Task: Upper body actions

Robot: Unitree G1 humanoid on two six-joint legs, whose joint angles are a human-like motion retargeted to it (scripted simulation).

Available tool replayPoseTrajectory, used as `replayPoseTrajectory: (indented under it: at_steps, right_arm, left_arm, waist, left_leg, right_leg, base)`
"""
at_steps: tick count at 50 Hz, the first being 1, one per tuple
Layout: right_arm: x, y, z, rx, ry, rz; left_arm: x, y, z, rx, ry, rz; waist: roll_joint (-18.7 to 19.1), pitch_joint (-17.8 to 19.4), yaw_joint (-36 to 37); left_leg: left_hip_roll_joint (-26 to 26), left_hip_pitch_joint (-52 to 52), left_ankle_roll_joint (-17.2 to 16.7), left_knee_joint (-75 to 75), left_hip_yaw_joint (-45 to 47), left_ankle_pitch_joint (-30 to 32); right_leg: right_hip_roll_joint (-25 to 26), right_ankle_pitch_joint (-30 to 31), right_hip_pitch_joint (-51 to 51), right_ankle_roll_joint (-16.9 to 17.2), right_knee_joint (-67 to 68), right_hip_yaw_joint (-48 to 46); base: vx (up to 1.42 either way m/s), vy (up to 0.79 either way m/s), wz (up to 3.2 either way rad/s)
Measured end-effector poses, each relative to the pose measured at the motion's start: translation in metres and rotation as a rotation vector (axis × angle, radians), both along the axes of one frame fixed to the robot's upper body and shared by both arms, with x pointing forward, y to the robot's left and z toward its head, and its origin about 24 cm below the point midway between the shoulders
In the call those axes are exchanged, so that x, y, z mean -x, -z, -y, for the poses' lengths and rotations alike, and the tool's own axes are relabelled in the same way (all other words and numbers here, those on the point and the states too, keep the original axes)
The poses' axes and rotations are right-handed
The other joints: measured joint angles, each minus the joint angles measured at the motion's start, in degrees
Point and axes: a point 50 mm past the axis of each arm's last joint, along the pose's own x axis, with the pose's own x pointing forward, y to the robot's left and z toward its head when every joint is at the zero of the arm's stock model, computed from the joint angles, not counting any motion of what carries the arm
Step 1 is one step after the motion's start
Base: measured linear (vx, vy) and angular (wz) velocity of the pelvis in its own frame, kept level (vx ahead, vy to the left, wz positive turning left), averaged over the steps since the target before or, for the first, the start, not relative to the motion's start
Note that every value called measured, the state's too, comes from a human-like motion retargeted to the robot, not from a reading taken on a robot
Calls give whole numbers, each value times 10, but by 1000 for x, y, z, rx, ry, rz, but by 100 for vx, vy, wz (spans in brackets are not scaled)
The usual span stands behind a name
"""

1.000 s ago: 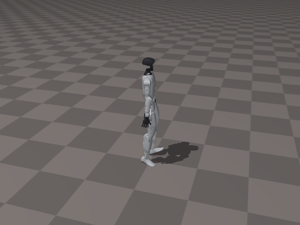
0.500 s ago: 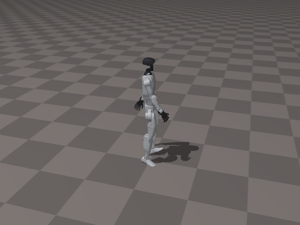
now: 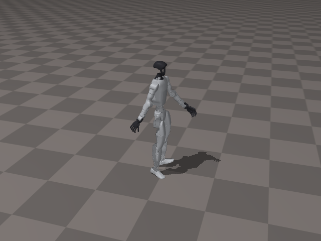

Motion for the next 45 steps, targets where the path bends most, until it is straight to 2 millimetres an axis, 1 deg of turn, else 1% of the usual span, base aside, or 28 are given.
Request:
replayPoseTrajectory:
  at_steps: [2,5,6,7,8,9,11,12,13,14,16,18,20,23,25,27,29,30,32,34,36,37,38,39,40,42,43,45]
  right_arm:
    - [-5,4,-7,-21,6,9]
    - [-24,12,-17,-83,-51,42]
    - [-41,18,-20,-132,-111,72]
    - [-57,23,-24,-176,-169,99]
    - [-71,26,-26,-211,-218,122]
    - [-91,29,-29,-255,-284,156]
    - [-138,35,-41,-349,-440,246]
    - [-166,36,-50,-397,-527,306]
    - [-199,35,-63,-450,-625,388]
    - [-227,32,-76,-493,-708,468]
    - [-277,21,-100,-562,-848,623]
    - [-319,4,-124,-619,-961,764]
    - [-353,-16,-147,-665,-1053,885]
    - [-385,-43,-173,-702,-1159,1043]
    - [-396,-57,-185,-710,-1221,1131]
    - [-397,-60,-191,-705,-1264,1166]
    - [-389,-54,-190,-699,-1293,1145]
    - [-382,-48,-188,-696,-1301,1120]
    - [-362,-31,-177,-679,-1280,1037]
    - [-334,-10,-158,-642,-1220,925]
    - [-302,10,-138,-592,-1141,798]
    - [-282,19,-126,-556,-1092,724]
    - [-255,28,-109,-505,-1028,623]
    - [-229,34,-95,-459,-973,525]
    - [-205,37,-83,-417,-925,429]
    - [-157,38,-60,-360,-832,242]
    - [-132,36,-50,-344,-782,152]
    - [-90,30,-34,-329,-678,16]
  left_arm:
    - [25,22,6,22,6,-94]
    - [73,54,11,49,-7,-272]
    - [104,69,12,58,-22,-386]
    - [133,80,12,67,-37,-489]
    - [155,87,10,71,-53,-567]
    - [183,93,8,76,-78,-668]
    - [246,99,3,92,-143,-886]
    - [280,98,2,107,-182,-996]
    - [320,94,1,132,-230,-1113]
    - [353,88,1,156,-277,-1203]
    - [409,71,-1,196,-375,-1342]
    - [457,50,1,215,-482,-1450]
    - [495,29,7,219,-583,-1545]
    - [528,6,15,211,-699,-1645]
    - [539,-3,19,204,-750,-1676]
    - [536,0,21,205,-760,-1666]
    - [521,11,18,206,-736,-1630]
    - [510,18,15,204,-718,-1603]
    - [474,40,4,173,-655,-1507]
    - [420,64,-9,137,-562,-1366]
    - [362,81,-15,120,-458,-1227]
    - [328,88,-15,121,-398,-1149]
    - [283,94,-11,130,-320,-1039]
    - [242,96,-5,143,-256,-934]
    - [205,94,2,157,-197,-833]
    - [138,82,18,183,-101,-630]
    - [106,72,26,193,-57,-524]
    - [54,48,42,202,18,-329]
  waist:
    - [1,-2,5]
    - [1,-3,12]
    - [2,-3,16]
    - [2,-4,20]
    - [2,-4,21]
    - [2,-4,23]
    - [1,-3,28]
    - [1,-2,30]
    - [1,-2,35]
    - [0,-1,38]
    - [0,1,41]
    - [2,4,41]
    - [4,7,38]
    - [6,10,35]
    - [5,10,34]
    - [2,9,32]
    - [-1,6,32]
    - [-3,5,31]
    - [-7,4,32]
    - [-12,7,36]
    - [-17,10,40]
    - [-18,12,42]
    - [-21,13,44]
    - [-22,13,45]
    - [-24,13,46]
    - [-25,11,47]
    - [-25,9,47]
    - [-22,4,45]
  left_leg:
    - [-3,-4,1,0,-9,1]
    - [-7,-8,3,1,-20,3]
    - [-9,-10,4,1,-23,5]
    - [-11,-11,4,0,-26,6]
    - [-12,-11,5,0,-28,6]
    - [-14,-11,5,0,-31,7]
    - [-18,-11,5,-1,-35,8]
    - [-19,-10,5,-2,-35,8]
    - [-19,-10,4,-2,-34,8]
    - [-20,-9,4,-3,-32,8]
    - [-19,-9,2,-3,-30,8]
    - [-17,-9,1,-3,-28,9]
    - [-14,-10,0,-2,-26,9]
    - [-12,-11,-1,-1,-26,10]
    - [-12,-12,-1,-1,-26,11]
    - [-13,-13,-1,-1,-27,12]
    - [-14,-14,-1,-1,-28,13]
    - [-15,-15,-1,-1,-29,14]
    - [-18,-17,1,0,-34,15]
    - [-21,-17,3,1,-41,16]
    - [-24,-17,5,2,-48,18]
    - [-25,-18,6,2,-51,19]
    - [-26,-19,7,2,-54,19]
    - [-26,-20,8,3,-56,20]
    - [-26,-22,9,3,-57,20]
    - [-24,-26,11,3,-55,19]
    - [-23,-28,11,3,-54,18]
    - [-22,-32,13,4,-53,17]
  right_leg:
    - [-3,-2,3,1,-1,-7]
    - [-7,-6,8,3,-1,-17]
    - [-9,-7,9,4,-2,-19]
    - [-10,-8,11,4,-2,-20]
    - [-11,-8,11,5,-2,-20]
    - [-12,-9,12,5,-2,-20]
    - [-15,-9,12,5,-2,-17]
    - [-16,-9,11,5,-2,-15]
    - [-17,-8,8,5,-1,-11]
    - [-17,-8,5,5,1,-7]
    - [-17,-7,1,6,3,0]
    - [-17,-7,-2,6,4,5]
    - [-15,-7,-3,7,5,9]
    - [-14,-7,-4,7,5,9]
    - [-13,-7,-4,6,4,8]
    - [-14,-7,-4,6,4,8]
    - [-16,-7,-3,6,3,6]
    - [-16,-7,-3,6,3,5]
    - [-18,-8,0,6,2,0]
    - [-19,-9,6,5,0,-8]
    - [-20,-10,13,5,-1,-16]
    - [-21,-10,16,6,-2,-19]
    - [-22,-10,19,6,-3,-24]
    - [-22,-10,20,7,-4,-28]
    - [-23,-9,21,8,-5,-30]
    - [-22,-9,19,9,-5,-32]
    - [-21,-8,16,9,-5,-31]
    - [-20,-8,11,10,-4,-27]
  base:
    - [0,1,56]
    - [1,3,60]
    - [2,4,63]
    - [2,4,58]
    - [2,3,46]
    - [1,2,38]
    - [0,1,26]
    - [0,0,0]
    - [0,0,0]
    - [0,0,0]
    - [0,0,0]
    - [0,0,0]
    - [0,0,0]
    - [0,0,0]
    - [0,0,0]
    - [0,0,0]
    - [0,0,0]
    - [0,0,0]
    - [3,-4,24]
    - [4,-3,31]
    - [2,-1,29]
    - [-1,-1,28]
    - [-1,-1,23]
    - [0,0,0]
    - [0,0,0]
    - [1,0,-9]
    - [3,0,-24]
    - [3,2,-31]
